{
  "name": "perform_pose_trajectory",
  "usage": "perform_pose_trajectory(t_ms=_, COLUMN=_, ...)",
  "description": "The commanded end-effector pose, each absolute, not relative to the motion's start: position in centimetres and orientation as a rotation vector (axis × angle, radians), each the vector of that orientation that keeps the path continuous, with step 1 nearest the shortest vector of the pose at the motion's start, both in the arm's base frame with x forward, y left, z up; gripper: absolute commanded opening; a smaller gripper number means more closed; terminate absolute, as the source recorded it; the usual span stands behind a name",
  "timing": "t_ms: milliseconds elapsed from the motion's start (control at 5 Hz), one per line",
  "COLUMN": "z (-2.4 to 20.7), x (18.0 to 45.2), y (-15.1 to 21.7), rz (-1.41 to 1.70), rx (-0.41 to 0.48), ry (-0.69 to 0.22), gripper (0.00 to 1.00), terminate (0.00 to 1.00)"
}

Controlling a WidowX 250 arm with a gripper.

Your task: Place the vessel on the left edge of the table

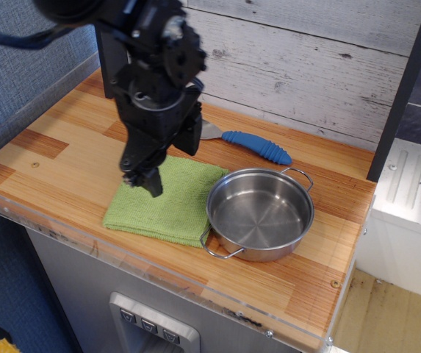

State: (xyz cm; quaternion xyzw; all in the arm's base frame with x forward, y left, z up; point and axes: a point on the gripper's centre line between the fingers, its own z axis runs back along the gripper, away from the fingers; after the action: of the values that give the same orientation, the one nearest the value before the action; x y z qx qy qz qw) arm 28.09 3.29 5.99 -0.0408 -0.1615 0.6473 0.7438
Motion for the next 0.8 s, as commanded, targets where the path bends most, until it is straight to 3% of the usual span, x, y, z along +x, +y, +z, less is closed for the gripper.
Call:
perform_pose_trajectory(t_ms=0, z=6.5, x=28.7, y=2.1, rz=1.218, rx=-0.112, ry=-0.359, gripper=1.00, terminate=0.00)
perform_pose_trajectory(t_ms=600, z=5.2, x=30.1, y=0.3, rz=0.803, rx=-0.221, ry=-0.256, gripper=1.00, terminate=0.00)
